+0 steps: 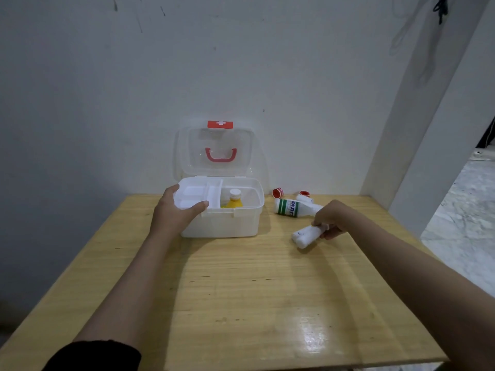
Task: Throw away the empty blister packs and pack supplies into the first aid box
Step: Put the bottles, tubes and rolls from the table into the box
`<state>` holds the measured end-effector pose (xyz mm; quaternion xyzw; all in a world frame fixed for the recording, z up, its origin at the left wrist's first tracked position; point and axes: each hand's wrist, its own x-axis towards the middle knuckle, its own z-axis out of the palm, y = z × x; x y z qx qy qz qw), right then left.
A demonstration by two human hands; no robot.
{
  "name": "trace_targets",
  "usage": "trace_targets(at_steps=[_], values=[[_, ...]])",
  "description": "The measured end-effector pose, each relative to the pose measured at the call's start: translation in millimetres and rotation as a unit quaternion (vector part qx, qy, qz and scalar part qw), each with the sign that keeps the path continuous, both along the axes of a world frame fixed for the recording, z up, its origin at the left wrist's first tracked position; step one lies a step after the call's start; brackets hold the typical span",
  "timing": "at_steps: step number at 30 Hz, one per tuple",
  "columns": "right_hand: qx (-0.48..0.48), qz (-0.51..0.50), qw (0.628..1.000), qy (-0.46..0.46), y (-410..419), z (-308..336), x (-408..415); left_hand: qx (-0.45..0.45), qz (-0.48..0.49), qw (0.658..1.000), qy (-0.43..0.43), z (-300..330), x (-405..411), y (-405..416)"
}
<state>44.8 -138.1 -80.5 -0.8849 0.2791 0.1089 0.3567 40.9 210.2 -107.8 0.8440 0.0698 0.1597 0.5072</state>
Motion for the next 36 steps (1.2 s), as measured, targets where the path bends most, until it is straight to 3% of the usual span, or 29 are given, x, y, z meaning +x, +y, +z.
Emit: trace_targets(at_steps=[9, 14, 23, 30, 36], values=[[0.095, -0.037, 0.995, 0.004, -15, -5, -14, 0.002, 0.002, 1.000, 0.000, 1, -1, -1], [0.187, -0.052, 0.978, -0.078, -21, -9, -20, 0.007, 0.005, 1.000, 0.005, 2, -2, -1], [0.232, 0.039, 0.938, -0.255, -7, 35, -26, -0.001, 0.005, 1.000, 0.004, 2, -2, -1], [0.200, 0.087, 0.904, -0.367, 36, 93, 2, -0.010, 0.002, 1.000, -0.008, 1, -3, -1], [0.037, 0.161, 0.903, -0.397, 92, 85, 37, -0.028, -0.004, 0.999, -0.024, 0, -5, -2]])
